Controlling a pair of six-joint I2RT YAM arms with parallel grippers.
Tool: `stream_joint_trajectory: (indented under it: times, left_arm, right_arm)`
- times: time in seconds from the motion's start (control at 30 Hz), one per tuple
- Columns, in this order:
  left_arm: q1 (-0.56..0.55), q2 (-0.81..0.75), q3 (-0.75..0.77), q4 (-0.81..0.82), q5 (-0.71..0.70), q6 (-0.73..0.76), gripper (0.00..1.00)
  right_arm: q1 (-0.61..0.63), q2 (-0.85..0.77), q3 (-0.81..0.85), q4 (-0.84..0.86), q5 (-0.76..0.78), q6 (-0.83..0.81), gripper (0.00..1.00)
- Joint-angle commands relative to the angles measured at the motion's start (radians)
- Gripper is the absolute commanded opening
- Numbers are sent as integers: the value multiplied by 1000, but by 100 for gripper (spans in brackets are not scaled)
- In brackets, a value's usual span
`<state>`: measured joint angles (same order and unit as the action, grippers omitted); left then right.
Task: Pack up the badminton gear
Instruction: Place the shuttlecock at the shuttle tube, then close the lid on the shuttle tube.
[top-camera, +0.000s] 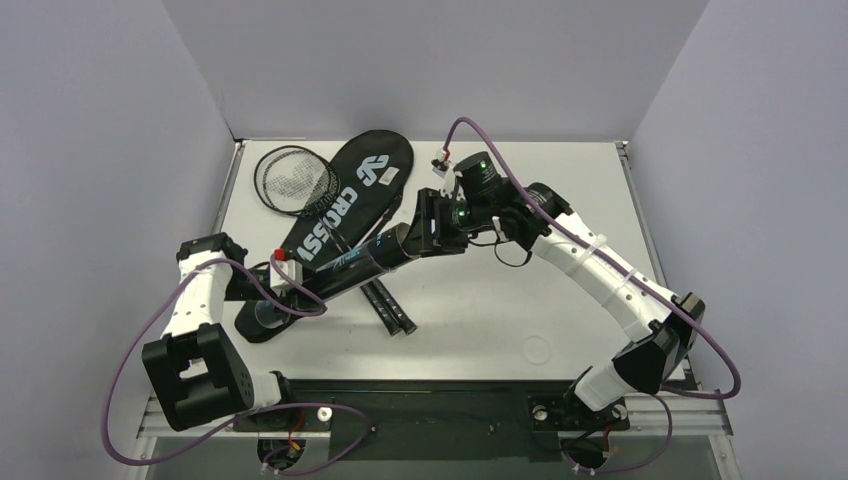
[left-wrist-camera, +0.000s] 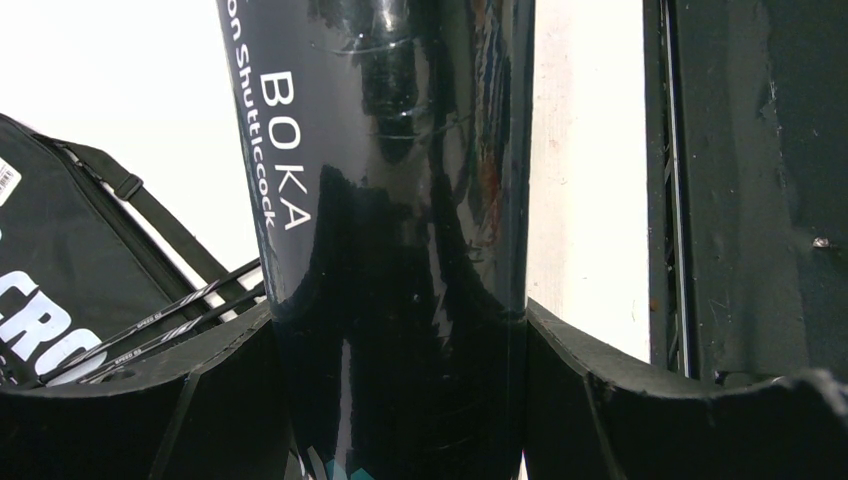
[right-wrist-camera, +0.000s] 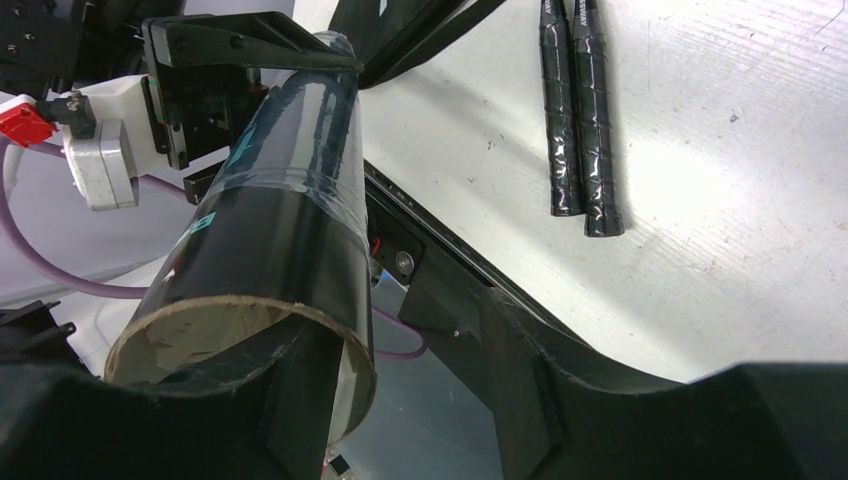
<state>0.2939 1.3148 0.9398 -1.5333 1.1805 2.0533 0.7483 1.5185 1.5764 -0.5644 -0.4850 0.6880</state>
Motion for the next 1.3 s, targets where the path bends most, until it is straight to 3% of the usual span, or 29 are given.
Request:
stream_joint_trajectory:
  times: [0.0,0.3,0.77,0.97,1.1,1.27]
  left_arm:
    - [-5,-4,29,-65,88,15,16]
    - [-6,9,28,-68,81,20,16]
    - [-4,25,30,-70,75,28,16]
    - [-4,14,22,-69,67,26,16]
    - [-5,32,13,-66,46,25,16]
    - [-4,51,0,-17,11,-11,16]
  right_arm:
    - [14,34,30,-7,35,-12,46]
    - [-13,14,52,19,-10,3,56]
    - [-311,-301,-130,-68,-46,-17,65]
    - [-345,-379,-419,-277,318,-105,66]
    - [-341,-431,-683,-209,466,-5,63]
    - [-326,-441,-865,-105,554,76,56]
